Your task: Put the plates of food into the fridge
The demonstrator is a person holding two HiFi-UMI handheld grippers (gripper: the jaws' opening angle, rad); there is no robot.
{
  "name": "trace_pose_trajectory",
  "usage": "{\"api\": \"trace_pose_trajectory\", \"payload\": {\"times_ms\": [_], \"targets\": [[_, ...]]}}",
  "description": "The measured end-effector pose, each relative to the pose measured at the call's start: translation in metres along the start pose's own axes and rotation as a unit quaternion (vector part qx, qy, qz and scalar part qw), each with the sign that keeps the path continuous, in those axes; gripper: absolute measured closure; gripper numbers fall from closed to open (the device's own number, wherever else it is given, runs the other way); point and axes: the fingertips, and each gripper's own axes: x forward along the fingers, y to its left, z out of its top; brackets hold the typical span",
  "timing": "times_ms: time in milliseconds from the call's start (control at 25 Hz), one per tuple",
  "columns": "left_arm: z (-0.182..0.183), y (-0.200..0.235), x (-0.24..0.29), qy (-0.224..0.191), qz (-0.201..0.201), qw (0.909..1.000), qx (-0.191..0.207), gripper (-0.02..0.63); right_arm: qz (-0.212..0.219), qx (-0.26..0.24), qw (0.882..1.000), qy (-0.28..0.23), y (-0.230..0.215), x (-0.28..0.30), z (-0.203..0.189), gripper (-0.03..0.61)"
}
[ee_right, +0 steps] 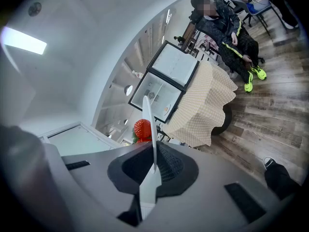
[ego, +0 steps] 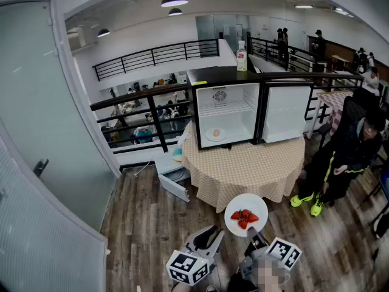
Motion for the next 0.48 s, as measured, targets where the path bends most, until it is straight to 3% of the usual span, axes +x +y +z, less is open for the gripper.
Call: {"api": "trace_pose_trajectory", "payload": {"times_ms": [480], "targets": [[-0.005, -0.014, -0.015, -0.002, -0.007, 1.0, -0.004, 0.522, -0.013, -0.017, 1.0, 0.005, -0.01, -0.014, -0.016, 0.554]]}}
